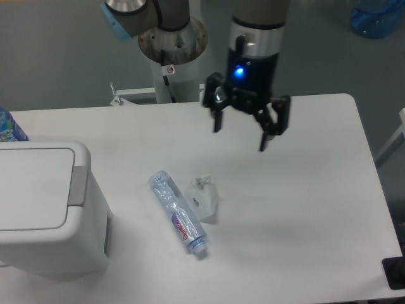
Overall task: Open the trash can
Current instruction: 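Move the open gripper toward the white trash can's lid edge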
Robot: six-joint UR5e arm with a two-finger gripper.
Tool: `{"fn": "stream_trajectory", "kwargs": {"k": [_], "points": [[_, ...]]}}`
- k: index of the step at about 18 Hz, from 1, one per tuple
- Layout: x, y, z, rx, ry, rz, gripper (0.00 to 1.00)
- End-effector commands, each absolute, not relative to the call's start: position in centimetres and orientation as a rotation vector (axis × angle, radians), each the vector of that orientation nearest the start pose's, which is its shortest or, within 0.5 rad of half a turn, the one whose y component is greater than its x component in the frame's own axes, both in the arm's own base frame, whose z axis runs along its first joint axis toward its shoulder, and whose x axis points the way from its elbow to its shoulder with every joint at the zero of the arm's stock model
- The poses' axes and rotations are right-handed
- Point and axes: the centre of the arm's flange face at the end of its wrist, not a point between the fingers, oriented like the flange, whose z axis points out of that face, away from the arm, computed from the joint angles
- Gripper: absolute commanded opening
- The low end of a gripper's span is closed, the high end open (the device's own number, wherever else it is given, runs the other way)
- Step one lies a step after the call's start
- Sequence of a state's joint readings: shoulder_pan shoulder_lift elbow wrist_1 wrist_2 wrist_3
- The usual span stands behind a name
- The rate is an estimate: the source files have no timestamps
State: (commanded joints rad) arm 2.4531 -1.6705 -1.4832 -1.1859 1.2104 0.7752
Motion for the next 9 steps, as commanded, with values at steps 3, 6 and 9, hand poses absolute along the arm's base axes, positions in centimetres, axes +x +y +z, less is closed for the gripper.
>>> {"fn": "stream_trajectory", "kwargs": {"k": [3, 6, 9], "points": [[-29.8, 50.8, 52.6, -2.584, -0.117, 0.011, 1.00], [-27.7, 52.9, 52.4, -2.524, -0.263, -0.073, 1.00], [-25.6, 55.3, 51.9, -2.467, -0.344, -0.119, 1.00]]}}
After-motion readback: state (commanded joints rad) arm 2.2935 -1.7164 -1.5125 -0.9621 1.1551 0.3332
